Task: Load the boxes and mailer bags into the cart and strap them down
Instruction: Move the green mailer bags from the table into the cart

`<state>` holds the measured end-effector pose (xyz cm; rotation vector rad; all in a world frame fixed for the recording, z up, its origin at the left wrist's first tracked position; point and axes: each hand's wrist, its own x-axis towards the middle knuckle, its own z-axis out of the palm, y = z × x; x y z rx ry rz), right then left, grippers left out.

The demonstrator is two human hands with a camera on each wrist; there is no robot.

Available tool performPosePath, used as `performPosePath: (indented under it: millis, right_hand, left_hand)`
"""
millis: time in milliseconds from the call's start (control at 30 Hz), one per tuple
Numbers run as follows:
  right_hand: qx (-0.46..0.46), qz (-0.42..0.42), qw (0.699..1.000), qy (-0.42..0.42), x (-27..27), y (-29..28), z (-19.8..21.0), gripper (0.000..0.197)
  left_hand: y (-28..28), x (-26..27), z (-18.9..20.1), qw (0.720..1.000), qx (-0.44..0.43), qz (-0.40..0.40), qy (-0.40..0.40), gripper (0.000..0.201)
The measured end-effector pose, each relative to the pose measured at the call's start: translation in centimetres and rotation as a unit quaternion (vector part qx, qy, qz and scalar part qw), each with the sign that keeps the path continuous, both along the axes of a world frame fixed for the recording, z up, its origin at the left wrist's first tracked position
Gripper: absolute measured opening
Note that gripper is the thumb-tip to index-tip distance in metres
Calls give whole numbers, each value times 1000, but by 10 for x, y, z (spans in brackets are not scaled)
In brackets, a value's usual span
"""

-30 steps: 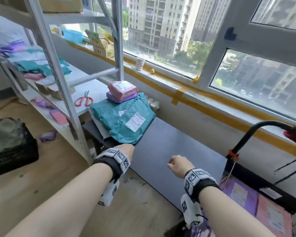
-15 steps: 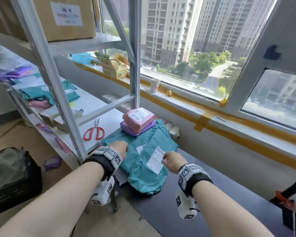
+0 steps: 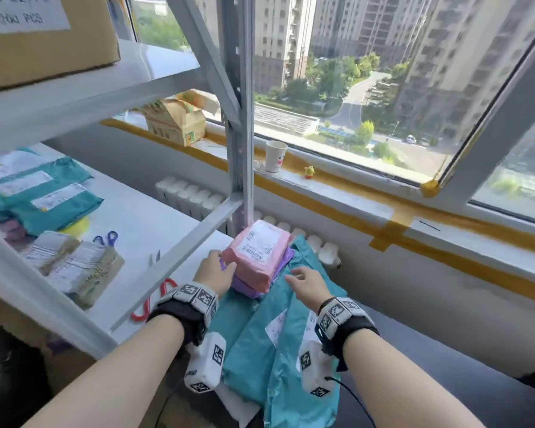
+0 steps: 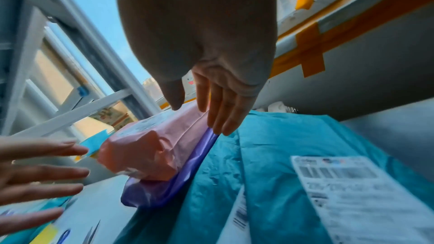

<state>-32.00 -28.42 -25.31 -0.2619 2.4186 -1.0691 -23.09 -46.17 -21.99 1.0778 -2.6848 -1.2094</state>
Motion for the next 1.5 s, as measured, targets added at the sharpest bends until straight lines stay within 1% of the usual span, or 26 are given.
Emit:
performPosePath:
  millis: [67,133,200,267,333,433,467,567,633,733,767,900,967,1067,1267,1367,1500]
  right_hand:
    - [-69,-59,995,-51,-5,-16,-2,51]
    - [-135,-107,979,-107,-8,-32,-2,54]
    - [-181,-138,964,-139,-10,-45,-2,52]
    - [-205,-156,954,-156,-11,-53,-5,45]
    - [-218,-174,945,-170,-12,-56,-9,41]
    - [-241,-206,931,-181,-10,-51,-14,45]
    - [-250,-216,927,-177,-8,-48,-14,45]
    - [-265,-238,921,-159,2,-29,-6,45]
    - [-273,-247,918,-149,12,-10,2,45]
    - [-304,-257,908,-131,29,26,15,43]
    - [-312,-264,905,-120,36,39,20,42]
    - [-320,-303,893,-88,71,107,29,37]
    - [-321,-319,888,-82,96,148,31,40]
    - [-319,-346,879,-72,137,219,34,43]
    - [-318,-394,861,-55,226,360,34,52]
    - [-319,-416,850,-54,267,428,30,55]
    - [-319,-453,831,-50,300,498,21,62]
  left_hand:
    - [-8,-15,-5,999,26,13,21,50]
    - [-17,-29,-11,997,55,35,46,46]
    - [-25,-42,-16,993,89,53,57,40]
    - [-29,-52,-18,992,108,44,53,32]
    - [-30,-57,-20,991,116,21,57,24]
    - [-23,-61,-21,991,118,-9,69,11]
    - [-20,-61,-19,989,126,-15,74,10]
    - [-8,-58,-16,984,155,-26,89,24]
    - [3,-52,-10,979,175,-37,94,24]
    - [29,-46,0,973,197,-67,96,10]
    - [42,-44,3,971,206,-80,95,9]
    - [109,-28,9,958,241,-137,72,23]
    - [149,-13,10,949,267,-156,65,26]
    - [217,14,11,934,307,-179,35,25]
    - [357,77,12,908,319,-272,-3,16]
    - [424,109,13,893,328,-306,-42,19]
    - [498,134,11,876,327,-342,-97,30]
